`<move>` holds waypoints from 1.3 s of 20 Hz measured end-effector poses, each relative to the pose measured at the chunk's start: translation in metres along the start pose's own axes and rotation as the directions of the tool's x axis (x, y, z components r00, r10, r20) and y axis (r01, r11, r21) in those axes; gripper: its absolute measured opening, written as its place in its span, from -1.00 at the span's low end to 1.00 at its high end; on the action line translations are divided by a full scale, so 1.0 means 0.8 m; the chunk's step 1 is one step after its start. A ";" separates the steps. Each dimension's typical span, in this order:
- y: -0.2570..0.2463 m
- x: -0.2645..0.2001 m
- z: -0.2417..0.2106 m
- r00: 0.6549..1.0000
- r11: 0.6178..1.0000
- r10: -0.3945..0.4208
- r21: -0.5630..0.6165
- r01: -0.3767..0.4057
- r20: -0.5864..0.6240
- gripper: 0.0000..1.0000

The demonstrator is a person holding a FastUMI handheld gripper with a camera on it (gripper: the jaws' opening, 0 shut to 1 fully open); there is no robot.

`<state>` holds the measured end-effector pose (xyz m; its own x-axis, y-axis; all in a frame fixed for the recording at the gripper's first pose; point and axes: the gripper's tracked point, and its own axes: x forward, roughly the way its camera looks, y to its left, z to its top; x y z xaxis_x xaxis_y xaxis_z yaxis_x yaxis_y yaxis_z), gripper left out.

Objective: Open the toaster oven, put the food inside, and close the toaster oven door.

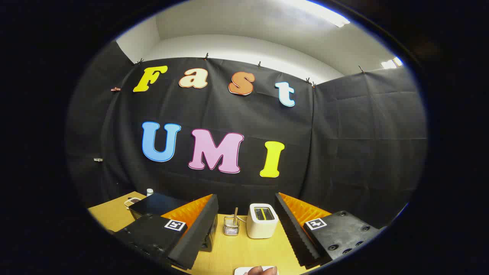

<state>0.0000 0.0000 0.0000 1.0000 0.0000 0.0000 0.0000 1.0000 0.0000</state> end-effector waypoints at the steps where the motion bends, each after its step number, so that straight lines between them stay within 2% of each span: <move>1: 0.001 -0.001 -0.001 1.000 1.000 0.001 0.005 -0.001 -0.005 0.95; 10: 0.004 -0.003 -0.002 1.000 1.000 0.012 0.016 -0.012 -0.011 0.95; 19: 0.013 -0.007 -0.005 0.997 0.998 0.060 0.034 -0.059 -0.037 0.95; 21: 0.026 -0.008 -0.010 0.995 0.995 0.085 0.058 -0.082 -0.049 0.95; 26: 0.110 -0.004 -0.019 0.986 0.986 0.156 0.061 -0.152 -0.060 0.95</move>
<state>-0.0035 0.0884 -0.0150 0.9859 0.1561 -0.0605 -0.1525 0.9865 0.0605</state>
